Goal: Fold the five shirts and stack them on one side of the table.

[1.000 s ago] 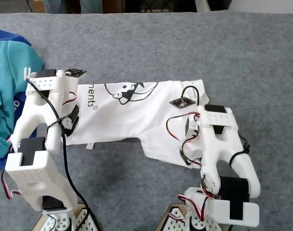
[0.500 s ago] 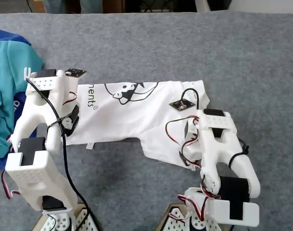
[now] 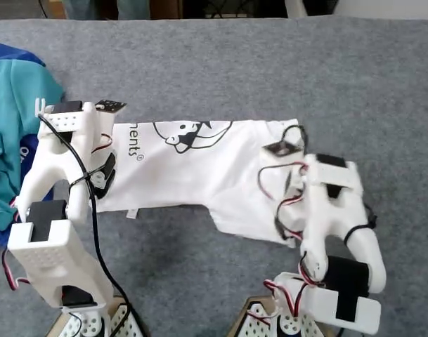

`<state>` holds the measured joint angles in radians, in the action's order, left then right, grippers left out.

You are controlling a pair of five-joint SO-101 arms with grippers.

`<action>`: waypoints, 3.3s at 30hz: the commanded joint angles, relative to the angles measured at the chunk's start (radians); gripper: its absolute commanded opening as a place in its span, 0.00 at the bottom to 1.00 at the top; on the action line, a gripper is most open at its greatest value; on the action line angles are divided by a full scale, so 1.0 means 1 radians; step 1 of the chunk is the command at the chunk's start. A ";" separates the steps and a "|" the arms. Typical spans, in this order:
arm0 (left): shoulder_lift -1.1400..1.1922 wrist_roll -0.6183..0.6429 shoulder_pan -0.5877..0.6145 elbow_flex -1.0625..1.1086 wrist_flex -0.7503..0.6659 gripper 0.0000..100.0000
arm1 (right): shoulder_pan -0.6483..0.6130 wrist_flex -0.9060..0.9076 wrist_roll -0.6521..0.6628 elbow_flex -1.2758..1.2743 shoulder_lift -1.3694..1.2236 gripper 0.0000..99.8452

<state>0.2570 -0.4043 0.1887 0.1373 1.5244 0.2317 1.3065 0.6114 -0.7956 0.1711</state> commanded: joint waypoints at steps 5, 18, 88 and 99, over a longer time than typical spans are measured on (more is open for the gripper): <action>-0.008 0.008 -0.002 -0.012 -0.064 0.03 | 0.077 0.058 0.054 0.108 -0.004 0.01; -0.006 0.003 -0.051 -0.001 -0.057 0.03 | 0.121 0.008 0.110 0.093 -0.007 0.01; 0.216 0.348 -0.039 -0.552 -0.071 0.03 | -0.123 -0.143 -0.180 0.891 -0.627 0.01; 0.489 0.483 0.031 -0.610 -0.249 0.03 | 0.009 -0.106 -0.163 1.102 -0.858 0.01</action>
<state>0.7403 0.0238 0.1887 -0.4319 1.2896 0.1887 1.1991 0.4365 0.2708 -0.6759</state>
